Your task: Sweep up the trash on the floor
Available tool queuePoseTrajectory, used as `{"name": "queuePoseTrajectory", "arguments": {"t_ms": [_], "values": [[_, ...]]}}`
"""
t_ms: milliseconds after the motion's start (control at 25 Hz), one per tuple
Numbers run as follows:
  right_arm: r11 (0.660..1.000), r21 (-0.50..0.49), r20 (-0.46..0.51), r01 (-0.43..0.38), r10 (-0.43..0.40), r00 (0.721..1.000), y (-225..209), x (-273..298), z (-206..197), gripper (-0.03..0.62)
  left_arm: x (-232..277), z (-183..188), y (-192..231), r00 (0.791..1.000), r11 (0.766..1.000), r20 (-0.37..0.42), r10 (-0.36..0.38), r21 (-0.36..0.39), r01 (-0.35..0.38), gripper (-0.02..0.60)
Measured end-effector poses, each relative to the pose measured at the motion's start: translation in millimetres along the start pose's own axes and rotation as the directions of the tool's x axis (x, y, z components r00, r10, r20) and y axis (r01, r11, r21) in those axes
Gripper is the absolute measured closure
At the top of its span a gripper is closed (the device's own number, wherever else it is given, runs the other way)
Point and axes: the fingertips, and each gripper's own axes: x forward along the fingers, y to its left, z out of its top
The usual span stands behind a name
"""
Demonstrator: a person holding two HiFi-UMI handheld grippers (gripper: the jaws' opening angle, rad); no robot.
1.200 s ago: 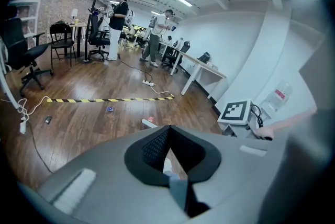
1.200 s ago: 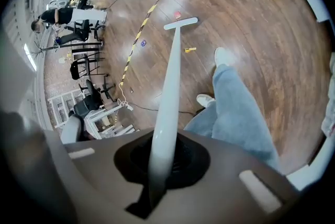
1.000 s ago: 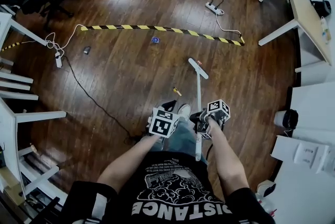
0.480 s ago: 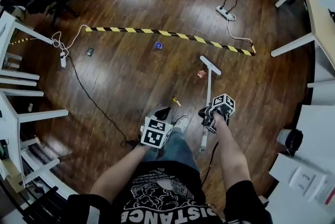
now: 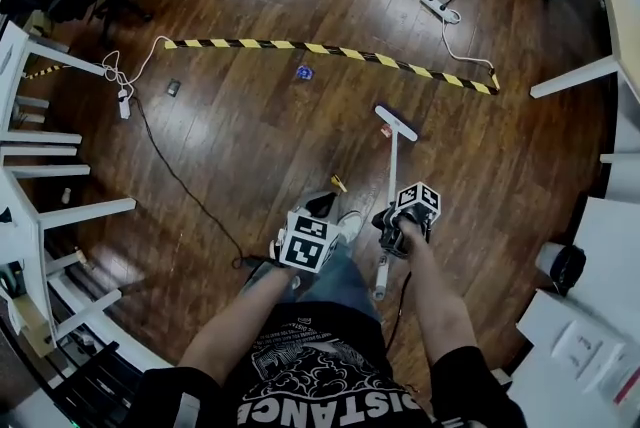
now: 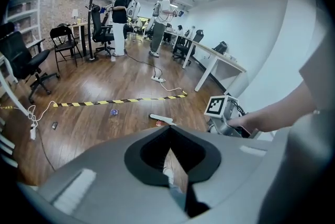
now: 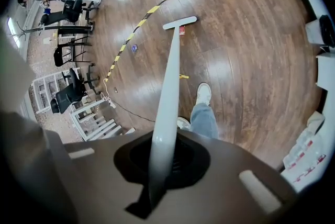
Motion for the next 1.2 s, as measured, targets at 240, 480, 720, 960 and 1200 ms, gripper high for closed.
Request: {"name": "queuePoseTrajectory", "arguments": {"t_ms": [240, 480, 720, 960, 1200], "values": [[1.000, 0.022, -0.044, -0.021, 0.022, 0.999, 3.1, 29.3, -48.1, 0.594, -14.2, -23.0, 10.8, 1.000, 1.000, -0.014, -0.026, 0.007, 0.026, 0.577], [0.999, 0.034, -0.073, -0.009, 0.012, 0.997, 6.1, 64.0, -110.8, 0.594, -43.9, -53.0, 33.3, 0.999, 0.999, -0.002, -0.046, 0.018, 0.046, 0.577], [0.999, 0.045, -0.083, -0.011, 0.015, 0.996, 12.5, 94.4, -164.1, 0.594, -70.2, -80.3, 56.7, 0.998, 0.998, 0.019, -0.067, 0.017, 0.067, 0.577], [0.998, 0.060, -0.084, -0.017, 0.022, 0.996, 22.4, 118.7, -205.4, 0.594, -94.5, -99.6, 75.2, 0.995, 0.996, 0.049, -0.088, 0.020, 0.087, 0.577], [0.997, 0.075, -0.091, -0.020, 0.027, 0.996, 33.5, 138.5, -239.9, 0.594, -114.5, -115.1, 102.9, 0.994, 0.996, 0.071, -0.086, 0.004, 0.086, 0.577]]}}
